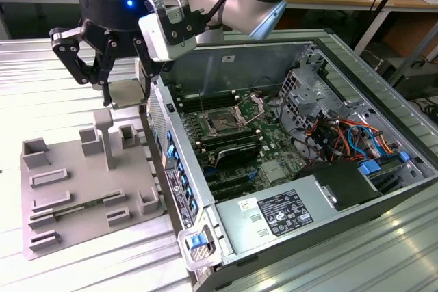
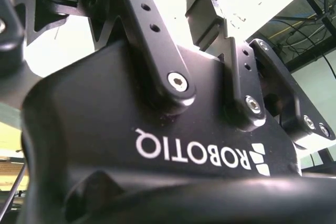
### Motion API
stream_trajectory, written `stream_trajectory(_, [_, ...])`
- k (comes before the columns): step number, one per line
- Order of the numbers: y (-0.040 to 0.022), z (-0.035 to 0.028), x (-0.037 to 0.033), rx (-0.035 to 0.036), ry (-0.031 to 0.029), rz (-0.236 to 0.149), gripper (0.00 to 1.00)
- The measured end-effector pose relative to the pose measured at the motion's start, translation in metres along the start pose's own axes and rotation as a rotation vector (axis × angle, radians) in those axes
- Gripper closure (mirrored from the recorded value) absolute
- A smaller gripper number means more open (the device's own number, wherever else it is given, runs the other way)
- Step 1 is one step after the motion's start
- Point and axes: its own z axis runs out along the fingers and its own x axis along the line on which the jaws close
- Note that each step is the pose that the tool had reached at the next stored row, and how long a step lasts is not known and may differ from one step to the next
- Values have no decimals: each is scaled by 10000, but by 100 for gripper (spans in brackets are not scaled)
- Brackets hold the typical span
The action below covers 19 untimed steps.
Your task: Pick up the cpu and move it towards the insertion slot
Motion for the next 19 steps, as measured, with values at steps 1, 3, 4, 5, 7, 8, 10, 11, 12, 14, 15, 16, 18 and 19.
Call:
stream_trajectory(1, [-1,0,-6,0,0,0,45])
stream_trajectory(3, [-2,0,-23,0,1,0,45])
stream_trajectory(4, [-3,0,-37,0,0,0,45])
stream_trajectory(5, [-4,0,-44,0,0,0,45])
stream_trajectory(7, [-5,0,-58,0,0,0,45])
stream_trajectory(8, [-6,0,-64,0,0,0,45])
stream_trajectory(10, [-7,0,-81,0,0,0,45])
stream_trajectory(11, [-8,0,-92,0,0,0,45])
stream_trajectory(12, [-9,0,-102,0,0,0,45])
stream_trajectory(14, [-10,0,-115,0,0,0,45])
stream_trajectory(15, [-11,0,-122,-1,0,0,45])
stream_trajectory(16, [-11,0,-128,-1,0,0,45])
stream_trajectory(18, [-13,0,-151,0,0,0,45])
stream_trajectory(19, [-15,0,-166,0,0,-1,45])
